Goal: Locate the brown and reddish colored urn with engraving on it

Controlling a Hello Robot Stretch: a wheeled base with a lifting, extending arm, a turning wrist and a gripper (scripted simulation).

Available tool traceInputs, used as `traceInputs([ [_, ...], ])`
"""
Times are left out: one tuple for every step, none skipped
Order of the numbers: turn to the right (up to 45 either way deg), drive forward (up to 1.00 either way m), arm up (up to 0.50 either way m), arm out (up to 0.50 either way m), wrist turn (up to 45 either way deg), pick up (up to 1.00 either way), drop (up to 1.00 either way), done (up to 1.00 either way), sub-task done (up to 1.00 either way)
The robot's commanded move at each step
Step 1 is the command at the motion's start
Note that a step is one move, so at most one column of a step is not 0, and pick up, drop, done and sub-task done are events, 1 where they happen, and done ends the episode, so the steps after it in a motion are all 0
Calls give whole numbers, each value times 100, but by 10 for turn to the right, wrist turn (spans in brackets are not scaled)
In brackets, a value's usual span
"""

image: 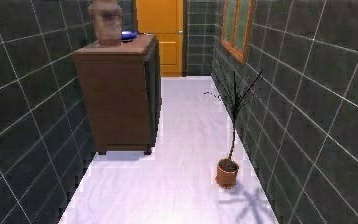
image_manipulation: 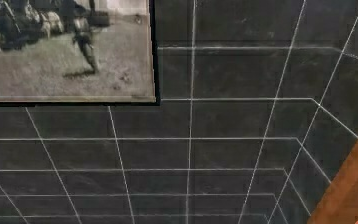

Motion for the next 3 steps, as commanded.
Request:
traceInputs([
  [0,45,0,0,0,0,0,0,0],
  [-60,0,0,0,0,0,0,0,0],
  [0,70,0,0,0,0,0,0,0],
])
